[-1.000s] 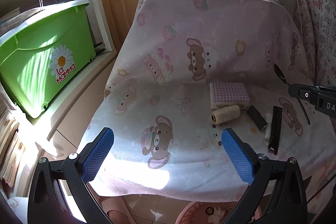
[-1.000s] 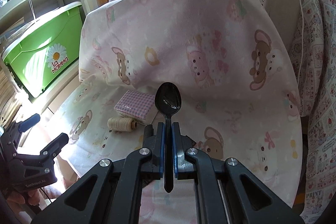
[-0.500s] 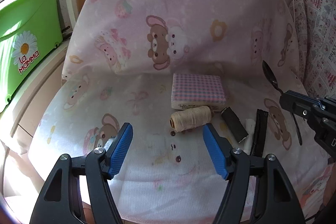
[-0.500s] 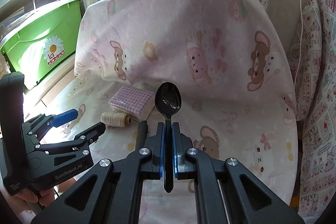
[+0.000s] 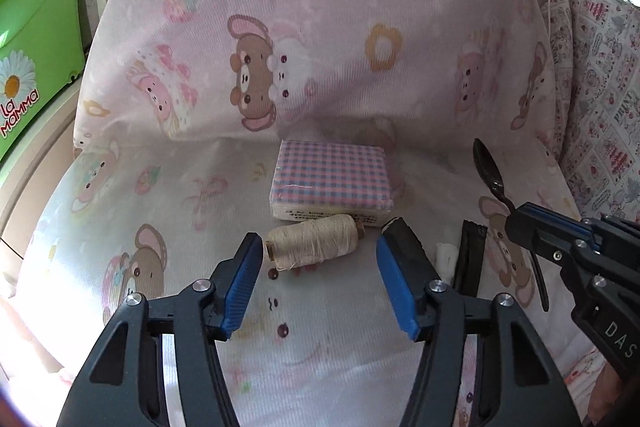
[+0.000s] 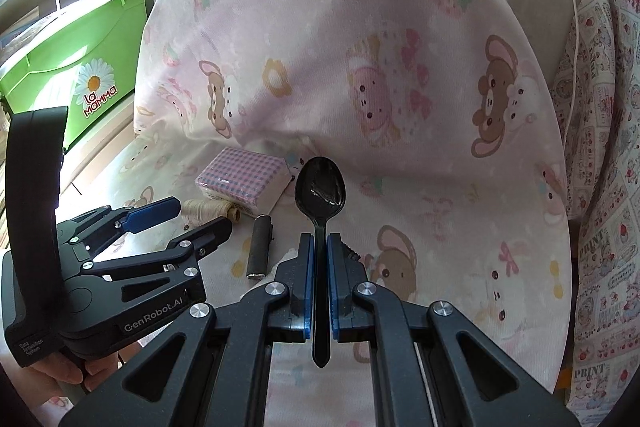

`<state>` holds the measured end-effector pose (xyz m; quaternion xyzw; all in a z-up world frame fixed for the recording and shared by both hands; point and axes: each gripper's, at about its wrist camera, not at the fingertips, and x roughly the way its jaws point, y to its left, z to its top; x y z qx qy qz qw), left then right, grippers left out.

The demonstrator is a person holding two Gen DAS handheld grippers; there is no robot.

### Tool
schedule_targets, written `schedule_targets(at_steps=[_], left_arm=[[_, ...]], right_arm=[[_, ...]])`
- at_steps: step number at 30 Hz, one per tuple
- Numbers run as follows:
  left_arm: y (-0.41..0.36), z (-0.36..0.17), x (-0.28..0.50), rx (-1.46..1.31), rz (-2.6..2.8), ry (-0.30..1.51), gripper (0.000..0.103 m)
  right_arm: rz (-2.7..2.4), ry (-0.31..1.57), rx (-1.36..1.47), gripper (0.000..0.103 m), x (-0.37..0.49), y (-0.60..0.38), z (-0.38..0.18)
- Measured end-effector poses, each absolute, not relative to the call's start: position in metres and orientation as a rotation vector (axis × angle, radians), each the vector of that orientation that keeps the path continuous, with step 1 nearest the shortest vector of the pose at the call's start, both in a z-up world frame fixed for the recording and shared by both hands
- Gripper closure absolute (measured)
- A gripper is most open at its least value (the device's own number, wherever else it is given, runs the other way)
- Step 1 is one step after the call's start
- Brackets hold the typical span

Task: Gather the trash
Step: 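Reach the left gripper to the cream thread spool and close on it, then carry the spool in the left gripper while the right carries the spoon over the wastebasket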

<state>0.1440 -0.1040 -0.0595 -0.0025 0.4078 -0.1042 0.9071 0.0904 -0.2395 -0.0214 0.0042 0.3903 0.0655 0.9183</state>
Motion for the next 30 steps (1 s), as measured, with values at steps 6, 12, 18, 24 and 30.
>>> schedule_targets(at_steps=[6,12,18,24,30], left_arm=[[-0.099,-0.068,0.152,-0.018,-0.195,0.870,0.044],[-0.103,-0.071,0.151,-0.002,-0.259,0.870,0.055],[-0.108,-0.056,0.136,0.042,-0.257,0.798,0.055],[-0.091,-0.048,0.132,0.003,-0.244,0.802,0.055],[-0.076,-0.036,0.120,0.008,-0.215,0.776,0.055]], right_arm=[[0.137,0.804,0.006,0.096,0.090,-0.240,-0.021],[0.136,0.801,0.004,0.096,0.090,-0.239,-0.020],[0.126,0.797,0.016,0.096,0.089,-0.240,-0.017],[0.121,0.788,0.017,0.096,0.083,-0.240,-0.015],[0.116,0.792,0.019,0.096,0.073,-0.240,-0.016]])
